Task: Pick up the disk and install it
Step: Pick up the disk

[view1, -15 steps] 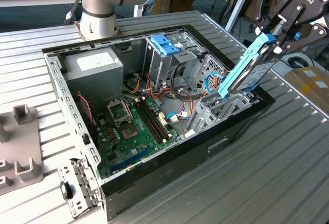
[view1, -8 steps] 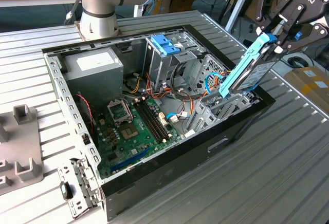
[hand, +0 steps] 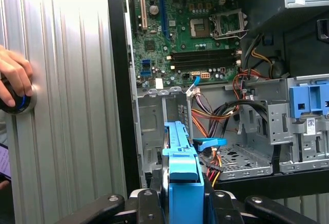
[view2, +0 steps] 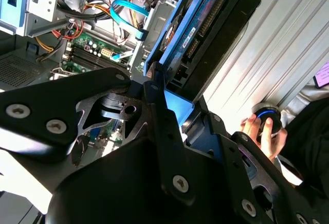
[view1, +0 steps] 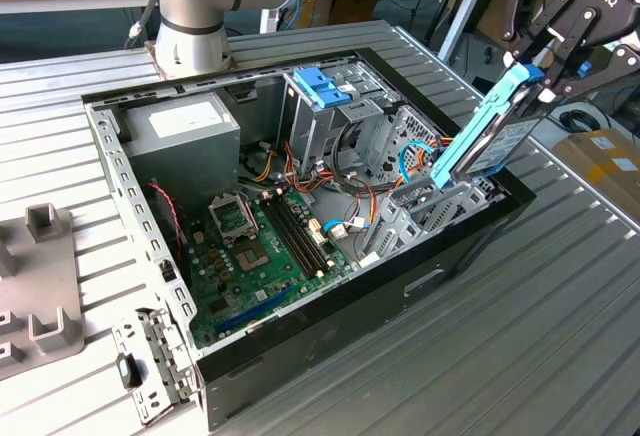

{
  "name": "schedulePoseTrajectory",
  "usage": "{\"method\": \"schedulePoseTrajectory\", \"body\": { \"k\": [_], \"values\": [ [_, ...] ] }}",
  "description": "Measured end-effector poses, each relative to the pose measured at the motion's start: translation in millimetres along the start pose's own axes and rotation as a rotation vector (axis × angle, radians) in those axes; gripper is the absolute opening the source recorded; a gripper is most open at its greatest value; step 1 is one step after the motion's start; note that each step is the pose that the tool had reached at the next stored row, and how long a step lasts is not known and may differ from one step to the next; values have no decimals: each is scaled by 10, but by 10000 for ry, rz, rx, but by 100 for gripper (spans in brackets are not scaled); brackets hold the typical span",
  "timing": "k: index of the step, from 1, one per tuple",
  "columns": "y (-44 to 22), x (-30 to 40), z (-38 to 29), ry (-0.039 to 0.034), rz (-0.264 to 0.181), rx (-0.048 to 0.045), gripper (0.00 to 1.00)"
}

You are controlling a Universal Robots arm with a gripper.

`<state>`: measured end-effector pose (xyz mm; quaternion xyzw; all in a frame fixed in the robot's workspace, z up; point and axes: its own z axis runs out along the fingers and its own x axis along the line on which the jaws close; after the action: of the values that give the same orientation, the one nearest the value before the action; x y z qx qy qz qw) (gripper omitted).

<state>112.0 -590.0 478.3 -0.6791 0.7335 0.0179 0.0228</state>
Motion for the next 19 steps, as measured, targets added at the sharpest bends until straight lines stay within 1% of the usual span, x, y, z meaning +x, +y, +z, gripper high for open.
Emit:
{"method": "schedulePoseTrajectory", "body": {
  "k": [11, 19],
  "values": [
    [-64, -5, 4, 0, 0, 0, 37],
    [-70, -1, 27, 3, 0, 0, 37]
  ]
}}
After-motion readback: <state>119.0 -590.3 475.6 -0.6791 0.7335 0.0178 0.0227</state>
